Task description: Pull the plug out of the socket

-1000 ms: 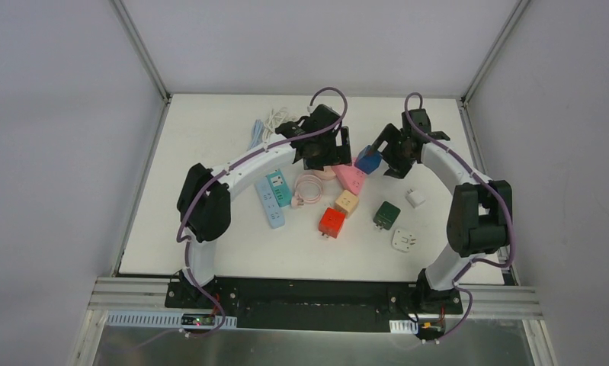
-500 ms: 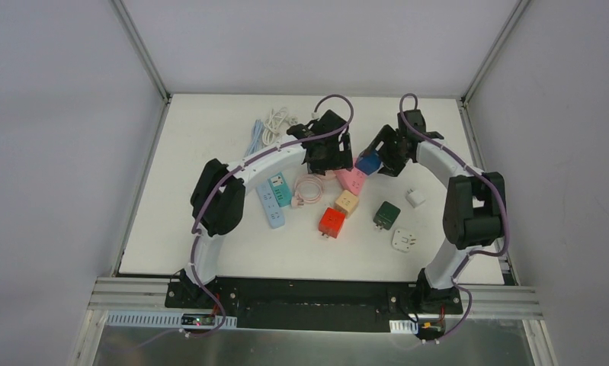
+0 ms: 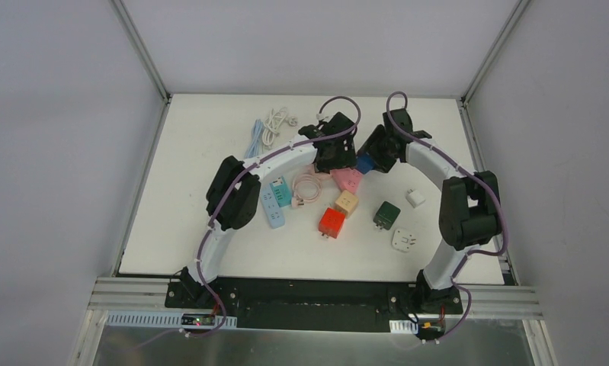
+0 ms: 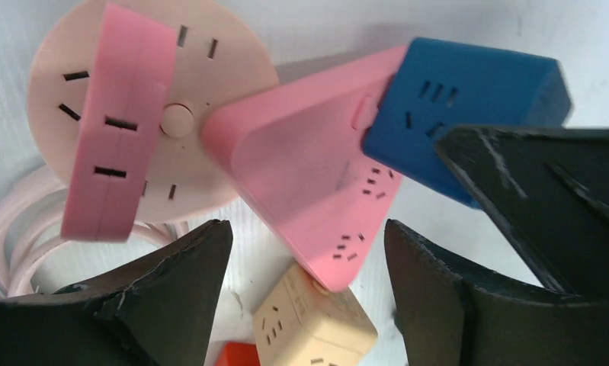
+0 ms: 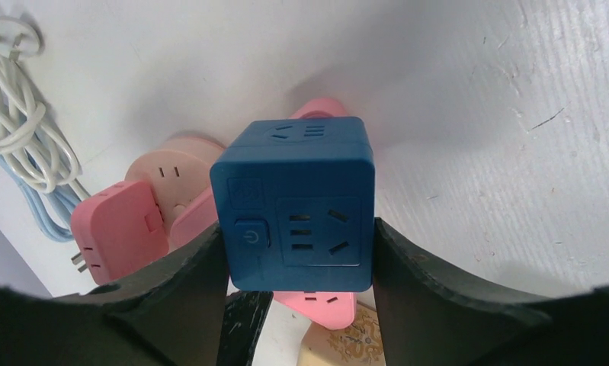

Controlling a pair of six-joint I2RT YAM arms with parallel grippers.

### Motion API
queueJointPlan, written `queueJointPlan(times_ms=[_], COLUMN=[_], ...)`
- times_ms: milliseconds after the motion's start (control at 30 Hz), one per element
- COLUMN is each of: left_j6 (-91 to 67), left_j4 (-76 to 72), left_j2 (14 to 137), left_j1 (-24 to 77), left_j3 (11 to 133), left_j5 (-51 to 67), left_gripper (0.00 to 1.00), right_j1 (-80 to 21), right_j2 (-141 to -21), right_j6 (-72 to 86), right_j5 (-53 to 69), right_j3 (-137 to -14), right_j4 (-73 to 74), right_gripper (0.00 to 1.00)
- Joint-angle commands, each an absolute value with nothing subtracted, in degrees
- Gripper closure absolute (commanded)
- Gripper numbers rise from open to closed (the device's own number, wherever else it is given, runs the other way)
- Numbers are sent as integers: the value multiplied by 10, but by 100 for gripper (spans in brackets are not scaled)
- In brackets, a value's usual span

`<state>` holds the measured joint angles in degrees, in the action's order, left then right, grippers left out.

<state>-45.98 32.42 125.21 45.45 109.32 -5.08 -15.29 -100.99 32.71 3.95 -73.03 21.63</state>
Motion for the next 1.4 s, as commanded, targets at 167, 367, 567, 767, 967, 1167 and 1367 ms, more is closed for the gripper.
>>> queueJointPlan(times_ms=[167, 367, 567, 767, 967, 1167, 1367], left_j6=[-487, -473, -476, -475, -469, -470, -471], left_j4=[351, 371, 395, 406, 422, 437, 443], left_j2=[1277, 1298, 1297, 1291, 1291, 1296, 1297], left_j1=[467, 473, 476, 476, 476, 476, 476], left_j3=[1110, 1106, 1077, 1063, 1064, 1065, 1066], left_j5=[-138, -138, -143, -147, -155, -158, -158], left_gripper=[40, 48, 56, 61, 63, 66, 66], right_j1=[-161, -160, -154, -150, -150, -179, -171], right_j2=[-970, -972, -1003, -1014, -1015, -1038, -1014], right_j6=[363, 356, 341, 317, 282, 252, 252], right_j5=[-14, -6, -8, -6, 37, -77, -33], right_j3=[-699, -694, -726, -746, -777, -850, -821], right_j4=[207, 205, 230, 233, 249, 342, 309], right_gripper=[84, 66, 39, 45, 92, 100, 100])
